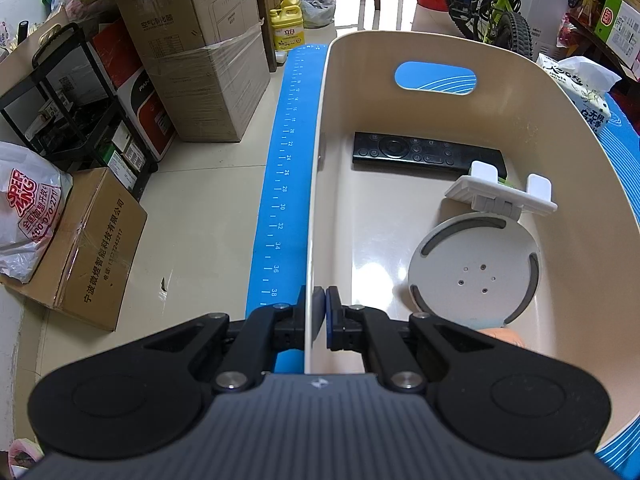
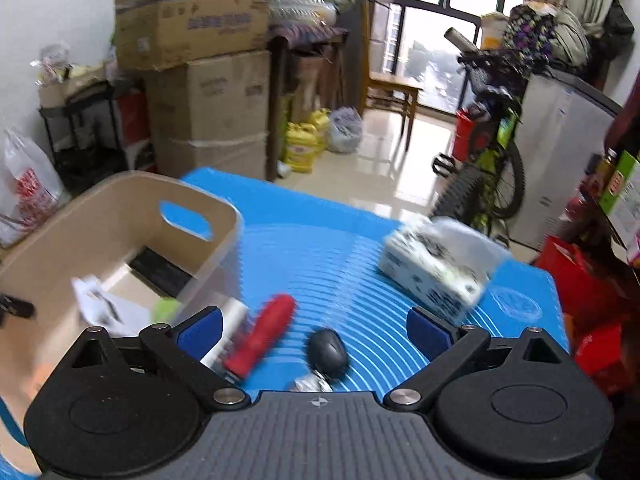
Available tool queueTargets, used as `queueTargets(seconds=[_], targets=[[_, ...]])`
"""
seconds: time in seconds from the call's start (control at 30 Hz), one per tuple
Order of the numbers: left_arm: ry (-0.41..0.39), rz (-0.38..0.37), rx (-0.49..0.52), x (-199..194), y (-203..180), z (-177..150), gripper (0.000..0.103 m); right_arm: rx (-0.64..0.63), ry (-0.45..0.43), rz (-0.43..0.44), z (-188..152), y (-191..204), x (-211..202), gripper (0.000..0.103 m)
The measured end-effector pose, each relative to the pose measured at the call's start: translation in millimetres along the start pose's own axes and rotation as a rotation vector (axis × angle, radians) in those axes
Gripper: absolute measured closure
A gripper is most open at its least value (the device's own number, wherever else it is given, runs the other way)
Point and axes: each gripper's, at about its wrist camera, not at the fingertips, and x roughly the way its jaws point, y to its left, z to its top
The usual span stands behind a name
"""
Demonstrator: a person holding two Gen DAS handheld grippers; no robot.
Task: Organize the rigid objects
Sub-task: 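Move the right gripper to the black car key and grasp it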
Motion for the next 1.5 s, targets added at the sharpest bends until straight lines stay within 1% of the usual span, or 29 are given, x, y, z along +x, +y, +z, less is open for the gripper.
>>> queueTargets(seconds=[0.13,0.33,0.4,0.57,0.7,0.77,0.93,1.03,1.07,1.1,1.13,1.17,1.2,1.23,1.3,1.37,1.5], targets=[[0.001,0.000,0.000,0.1,0.5,0.0,0.096,-0.024,0.038,-0.024,-21.0,-7.6,18.1,0.005],[0.000,-0.002,-0.001,0.1,0.2,-0.3,0.096,-0.071,0.067,-0.012,-46.1,-3.6,48.2,0.005],[0.000,0.001,0.002,0.0,-0.1,-0.2,0.096,-0.076,0.070,-0.031,-48.4,-2.9,58.6,0.005],[-0.001,0.000,0.002,-0.5,0.6,-0.2,0.096,-0.003,0.064,-0.044,-49.1,-9.6,81.6,0.005],[0.001,-0.002,0.001,-1.4,1.4,2.3,0.096,-0.002,0.062,-0.048,-47.6,-9.5,98.4,0.006],[0.000,0.003,0.003,-1.3,1.9,2.3,0.096,-0.011,0.075,-0.056,-47.9,-7.9,107.7,0.012],[-0.001,0.009,0.004,-0.8,-0.1,2.6,0.095,-0.034,0.097,-0.067,-50.1,-3.6,121.8,0.022],[-0.001,0.010,0.006,-0.8,-0.6,2.6,0.095,-0.035,0.078,-0.075,-52.9,-1.7,124.2,0.022],[-0.001,0.011,0.006,-0.8,-0.4,2.5,0.095,-0.026,0.071,-0.071,-53.5,-2.1,124.5,0.026],[-0.001,0.011,0.006,-1.1,-1.0,1.6,0.095,-0.015,0.066,-0.058,-54.0,-3.2,124.5,0.029],[-0.002,0.013,0.006,-1.7,-2.6,-0.1,0.095,-0.003,0.061,-0.036,-54.9,-4.2,123.5,0.039],[-0.002,0.014,0.005,-1.6,-2.4,0.0,0.095,0.013,0.060,-0.001,-55.3,-4.9,122.9,0.052],[-0.002,0.015,0.005,-1.8,-3.5,-1.3,0.095,0.020,0.061,0.015,-55.6,-4.3,122.3,0.054],[-0.002,0.016,0.005,-1.7,-3.5,-1.0,0.095,0.013,0.059,0.010,-55.7,-2.3,121.8,0.058],[-0.003,0.017,0.004,-1.7,-3.6,-1.3,0.095,-0.010,0.057,0.003,-56.2,1.5,120.8,0.058],[-0.003,0.016,0.005,-2.0,-3.6,-1.5,0.095,0.000,0.053,0.001,-57.6,0.3,119.4,0.058],[-0.003,0.013,0.006,-2.3,-4.1,-0.8,0.095,0.012,0.001,-0.007,-59.4,-4.3,107.7,0.059]])
